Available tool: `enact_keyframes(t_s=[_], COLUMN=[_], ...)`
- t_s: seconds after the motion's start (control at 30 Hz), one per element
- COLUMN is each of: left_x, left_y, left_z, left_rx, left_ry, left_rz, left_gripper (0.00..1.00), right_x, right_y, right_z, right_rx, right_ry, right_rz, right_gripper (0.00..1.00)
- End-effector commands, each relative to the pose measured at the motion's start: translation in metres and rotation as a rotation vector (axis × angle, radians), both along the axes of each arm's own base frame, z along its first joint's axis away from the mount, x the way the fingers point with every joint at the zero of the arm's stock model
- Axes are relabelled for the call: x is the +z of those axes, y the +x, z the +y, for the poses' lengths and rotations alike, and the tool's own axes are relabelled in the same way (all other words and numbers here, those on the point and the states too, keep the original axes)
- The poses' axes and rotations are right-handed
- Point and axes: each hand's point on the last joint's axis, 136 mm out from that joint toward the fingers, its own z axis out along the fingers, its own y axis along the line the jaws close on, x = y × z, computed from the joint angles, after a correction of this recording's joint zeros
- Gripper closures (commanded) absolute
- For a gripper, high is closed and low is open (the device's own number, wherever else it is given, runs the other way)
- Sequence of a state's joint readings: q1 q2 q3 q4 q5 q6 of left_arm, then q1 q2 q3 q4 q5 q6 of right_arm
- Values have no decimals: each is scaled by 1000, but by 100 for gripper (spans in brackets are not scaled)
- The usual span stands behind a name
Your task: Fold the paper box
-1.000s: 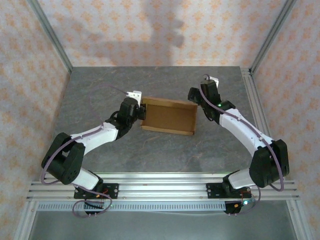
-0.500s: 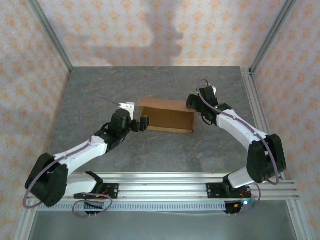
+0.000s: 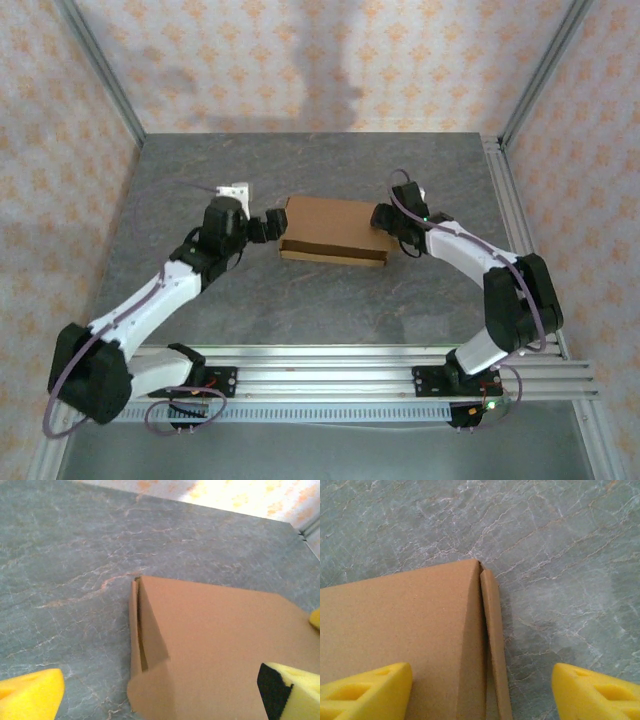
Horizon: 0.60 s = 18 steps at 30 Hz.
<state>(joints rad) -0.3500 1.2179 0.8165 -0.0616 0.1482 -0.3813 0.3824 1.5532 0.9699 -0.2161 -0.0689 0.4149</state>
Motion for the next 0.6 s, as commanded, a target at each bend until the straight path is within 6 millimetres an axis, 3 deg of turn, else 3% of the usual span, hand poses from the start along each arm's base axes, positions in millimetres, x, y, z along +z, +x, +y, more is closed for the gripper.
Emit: enact_keyframes(t_s=[0.0, 0.2, 0.27, 0.37, 0.57], left_x=[-18, -70, -86, -105, -130], left_y=[13, 35, 38, 38, 34], left_z=[-3, -16, -20, -21, -21], left_rx=[22, -16, -26, -16, -11], left_ry=[-47, -24, -32, -32, -40], left_rz=[173, 351, 384, 417, 462], left_gripper=[0, 6, 15, 38, 59], right_x=[-18, -32, -37, -41, -46], right_y=[0, 4, 5, 7, 9], right_z=[-1, 3, 4, 6, 9], right_rx=[2, 20, 24, 38, 54], right_ry=[1, 14, 15, 18, 42], right_rz=[32, 60, 73, 81, 92], right_gripper=[33, 42, 45, 48, 55])
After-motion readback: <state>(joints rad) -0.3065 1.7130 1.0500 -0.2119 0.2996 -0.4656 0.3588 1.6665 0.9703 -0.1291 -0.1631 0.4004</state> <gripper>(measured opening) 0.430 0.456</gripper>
